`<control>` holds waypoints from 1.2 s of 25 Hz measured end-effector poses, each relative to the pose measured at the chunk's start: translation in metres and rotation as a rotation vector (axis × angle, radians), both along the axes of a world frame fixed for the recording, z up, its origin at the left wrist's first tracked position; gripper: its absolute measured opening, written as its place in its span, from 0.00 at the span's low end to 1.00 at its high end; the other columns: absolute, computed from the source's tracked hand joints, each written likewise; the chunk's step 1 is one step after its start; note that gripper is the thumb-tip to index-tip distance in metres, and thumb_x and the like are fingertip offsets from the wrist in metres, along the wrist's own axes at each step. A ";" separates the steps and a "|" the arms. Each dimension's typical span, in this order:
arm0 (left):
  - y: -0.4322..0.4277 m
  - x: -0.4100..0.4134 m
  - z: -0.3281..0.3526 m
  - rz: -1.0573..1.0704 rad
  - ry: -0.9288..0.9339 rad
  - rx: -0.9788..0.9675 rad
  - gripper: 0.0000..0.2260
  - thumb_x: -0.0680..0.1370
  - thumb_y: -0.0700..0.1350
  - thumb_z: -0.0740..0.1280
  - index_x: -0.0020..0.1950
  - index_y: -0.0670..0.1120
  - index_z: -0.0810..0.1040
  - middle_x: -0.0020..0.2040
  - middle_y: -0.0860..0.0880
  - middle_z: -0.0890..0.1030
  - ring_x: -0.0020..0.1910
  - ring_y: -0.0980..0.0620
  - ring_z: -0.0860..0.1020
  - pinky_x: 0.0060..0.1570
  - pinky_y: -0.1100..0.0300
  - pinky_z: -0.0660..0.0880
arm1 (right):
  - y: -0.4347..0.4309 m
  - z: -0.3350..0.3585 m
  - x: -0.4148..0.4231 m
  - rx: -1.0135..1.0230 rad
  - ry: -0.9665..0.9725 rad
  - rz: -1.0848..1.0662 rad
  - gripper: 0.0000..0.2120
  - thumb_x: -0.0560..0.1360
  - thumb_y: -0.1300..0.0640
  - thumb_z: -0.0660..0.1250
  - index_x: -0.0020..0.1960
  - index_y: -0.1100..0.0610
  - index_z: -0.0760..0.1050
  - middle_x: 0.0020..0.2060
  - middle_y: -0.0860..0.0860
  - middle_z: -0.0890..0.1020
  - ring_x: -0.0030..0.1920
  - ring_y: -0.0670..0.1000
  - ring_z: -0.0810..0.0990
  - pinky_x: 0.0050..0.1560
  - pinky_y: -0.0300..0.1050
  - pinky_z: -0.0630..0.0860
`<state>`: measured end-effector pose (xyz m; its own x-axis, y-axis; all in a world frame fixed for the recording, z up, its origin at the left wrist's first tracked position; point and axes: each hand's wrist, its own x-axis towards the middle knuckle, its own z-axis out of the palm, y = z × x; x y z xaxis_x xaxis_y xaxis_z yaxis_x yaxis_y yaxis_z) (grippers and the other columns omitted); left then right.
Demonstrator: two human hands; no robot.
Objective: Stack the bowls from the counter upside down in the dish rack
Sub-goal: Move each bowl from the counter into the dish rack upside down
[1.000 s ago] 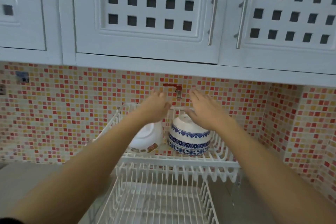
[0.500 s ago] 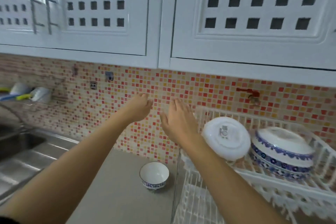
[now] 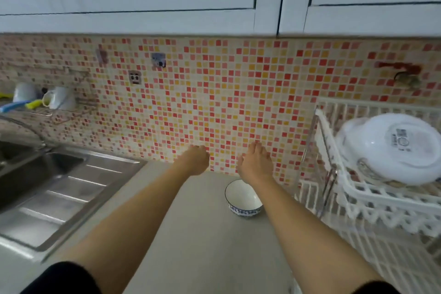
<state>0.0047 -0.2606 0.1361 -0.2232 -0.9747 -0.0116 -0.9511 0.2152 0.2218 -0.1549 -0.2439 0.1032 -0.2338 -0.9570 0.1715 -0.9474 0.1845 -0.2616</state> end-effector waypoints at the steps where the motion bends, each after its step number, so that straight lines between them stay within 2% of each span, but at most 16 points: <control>1: -0.011 -0.002 -0.019 -0.007 0.033 0.033 0.18 0.82 0.43 0.50 0.67 0.35 0.67 0.66 0.36 0.71 0.66 0.39 0.69 0.65 0.48 0.68 | -0.005 -0.017 -0.003 0.040 -0.027 -0.043 0.30 0.81 0.48 0.51 0.76 0.64 0.47 0.76 0.60 0.52 0.74 0.60 0.56 0.73 0.55 0.60; 4: -0.034 -0.018 -0.076 -0.014 0.130 0.093 0.18 0.81 0.45 0.54 0.68 0.37 0.66 0.68 0.38 0.69 0.67 0.40 0.69 0.66 0.49 0.67 | -0.013 -0.065 -0.017 0.114 -0.117 -0.163 0.31 0.81 0.49 0.52 0.76 0.64 0.48 0.75 0.60 0.56 0.73 0.59 0.59 0.70 0.55 0.65; 7: -0.046 -0.036 -0.131 -0.034 0.137 0.184 0.18 0.82 0.47 0.52 0.67 0.37 0.66 0.67 0.38 0.70 0.66 0.40 0.69 0.65 0.49 0.67 | -0.018 -0.109 -0.030 0.166 -0.255 -0.328 0.32 0.80 0.46 0.54 0.75 0.64 0.50 0.74 0.59 0.61 0.72 0.59 0.63 0.69 0.53 0.64; 9: -0.058 -0.048 -0.166 -0.012 0.178 0.233 0.19 0.82 0.49 0.51 0.65 0.37 0.65 0.65 0.38 0.72 0.64 0.39 0.71 0.62 0.48 0.69 | -0.029 -0.139 -0.036 0.203 -0.327 -0.445 0.32 0.80 0.44 0.54 0.74 0.65 0.55 0.72 0.60 0.65 0.71 0.59 0.65 0.69 0.52 0.64; 12: -0.071 -0.062 -0.202 0.050 0.250 0.295 0.19 0.82 0.50 0.50 0.65 0.38 0.64 0.63 0.37 0.74 0.61 0.38 0.73 0.58 0.49 0.71 | -0.043 -0.184 -0.040 0.204 -0.442 -0.538 0.31 0.78 0.42 0.55 0.70 0.65 0.64 0.66 0.61 0.72 0.66 0.60 0.72 0.66 0.53 0.69; 14: -0.074 -0.070 -0.217 0.056 0.269 0.312 0.20 0.82 0.49 0.50 0.68 0.37 0.63 0.64 0.36 0.74 0.62 0.38 0.73 0.59 0.49 0.70 | -0.050 -0.205 -0.037 0.232 -0.553 -0.519 0.28 0.79 0.46 0.56 0.69 0.65 0.65 0.66 0.62 0.73 0.65 0.61 0.73 0.65 0.51 0.69; 17: -0.073 -0.076 -0.227 0.050 0.307 0.322 0.21 0.82 0.48 0.51 0.71 0.38 0.59 0.66 0.37 0.72 0.64 0.39 0.72 0.61 0.49 0.69 | -0.055 -0.215 -0.033 0.226 -0.634 -0.556 0.19 0.79 0.57 0.57 0.65 0.68 0.69 0.63 0.64 0.75 0.61 0.62 0.75 0.61 0.49 0.72; 19: -0.072 -0.076 -0.228 0.054 0.331 0.313 0.21 0.82 0.48 0.52 0.71 0.38 0.59 0.66 0.37 0.72 0.65 0.39 0.72 0.62 0.49 0.69 | -0.052 -0.210 -0.030 0.210 -0.621 -0.583 0.17 0.78 0.60 0.58 0.63 0.67 0.70 0.62 0.63 0.76 0.60 0.62 0.76 0.57 0.48 0.73; 22: -0.070 -0.068 -0.220 0.060 0.356 0.324 0.22 0.81 0.46 0.55 0.72 0.37 0.58 0.69 0.38 0.70 0.67 0.39 0.69 0.65 0.50 0.67 | -0.039 -0.192 -0.023 0.206 -0.526 -0.561 0.17 0.79 0.60 0.58 0.66 0.63 0.67 0.62 0.60 0.76 0.60 0.59 0.77 0.55 0.48 0.74; 26: -0.069 -0.047 -0.179 -0.003 0.376 0.282 0.29 0.80 0.46 0.59 0.76 0.39 0.49 0.74 0.39 0.63 0.71 0.40 0.65 0.68 0.48 0.65 | -0.022 -0.151 -0.015 0.149 -0.374 -0.333 0.21 0.79 0.65 0.53 0.72 0.60 0.59 0.62 0.59 0.75 0.57 0.57 0.78 0.46 0.43 0.71; 28: -0.063 -0.033 -0.145 -0.090 0.353 0.148 0.27 0.81 0.47 0.58 0.76 0.43 0.50 0.72 0.40 0.67 0.69 0.41 0.68 0.67 0.49 0.67 | -0.010 -0.125 -0.009 0.107 -0.278 -0.207 0.24 0.79 0.65 0.51 0.74 0.58 0.54 0.64 0.59 0.72 0.56 0.57 0.78 0.50 0.46 0.74; 30: -0.053 -0.019 -0.108 -0.187 0.296 -0.030 0.23 0.82 0.49 0.54 0.76 0.46 0.53 0.64 0.40 0.76 0.61 0.42 0.76 0.60 0.52 0.72 | 0.005 -0.096 -0.003 0.077 -0.090 -0.088 0.26 0.79 0.65 0.52 0.76 0.57 0.50 0.66 0.59 0.70 0.54 0.58 0.80 0.50 0.48 0.76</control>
